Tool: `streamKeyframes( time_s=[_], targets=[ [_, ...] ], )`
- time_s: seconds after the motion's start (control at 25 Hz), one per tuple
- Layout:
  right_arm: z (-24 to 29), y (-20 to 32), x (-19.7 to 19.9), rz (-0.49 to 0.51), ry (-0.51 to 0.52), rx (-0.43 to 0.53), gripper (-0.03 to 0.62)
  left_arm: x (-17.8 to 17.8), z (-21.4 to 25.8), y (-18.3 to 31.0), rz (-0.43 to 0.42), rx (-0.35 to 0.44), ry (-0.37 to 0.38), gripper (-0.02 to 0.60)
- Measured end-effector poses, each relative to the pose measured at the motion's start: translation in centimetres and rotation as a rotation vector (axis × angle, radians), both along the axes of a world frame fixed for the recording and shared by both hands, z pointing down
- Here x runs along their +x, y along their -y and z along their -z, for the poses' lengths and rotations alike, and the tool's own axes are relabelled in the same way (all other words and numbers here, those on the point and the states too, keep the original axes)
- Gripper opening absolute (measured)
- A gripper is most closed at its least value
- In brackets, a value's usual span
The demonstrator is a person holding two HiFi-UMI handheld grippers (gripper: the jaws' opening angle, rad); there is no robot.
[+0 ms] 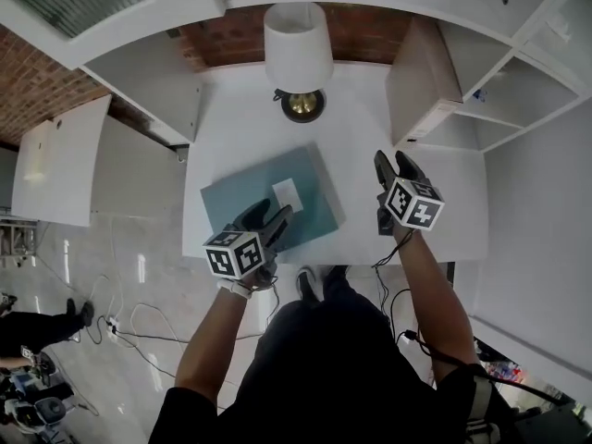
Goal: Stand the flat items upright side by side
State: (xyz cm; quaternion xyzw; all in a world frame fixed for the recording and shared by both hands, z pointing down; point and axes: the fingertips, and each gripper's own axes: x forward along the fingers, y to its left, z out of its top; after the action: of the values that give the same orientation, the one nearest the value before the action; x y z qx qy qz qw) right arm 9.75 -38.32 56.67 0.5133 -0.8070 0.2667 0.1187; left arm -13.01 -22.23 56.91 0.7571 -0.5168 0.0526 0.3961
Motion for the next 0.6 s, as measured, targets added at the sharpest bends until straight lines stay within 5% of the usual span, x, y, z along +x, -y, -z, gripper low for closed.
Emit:
streamKeyframes(
  time_s=[0.16,0.32,0.6],
  targets=[
    [-3.2,-5.8,-5.9,0.218,0.052,-0.126,0.219,-5.8,-1.1,-3.4,0.109,-0.040,0.072,0.258],
    [-6.6,-10.7,-10.4,0.372,0.097,-0.264,0.230,-13.1,-2.7,-7.3,0.306,-0.131,0.211,0.256],
    [-10.3,-13.2,-14.5,0.478,0.116,-0.434,0.342,-15.6,-7.9,-10.1,0.352,-0.305,0.095,0.301]
  ],
)
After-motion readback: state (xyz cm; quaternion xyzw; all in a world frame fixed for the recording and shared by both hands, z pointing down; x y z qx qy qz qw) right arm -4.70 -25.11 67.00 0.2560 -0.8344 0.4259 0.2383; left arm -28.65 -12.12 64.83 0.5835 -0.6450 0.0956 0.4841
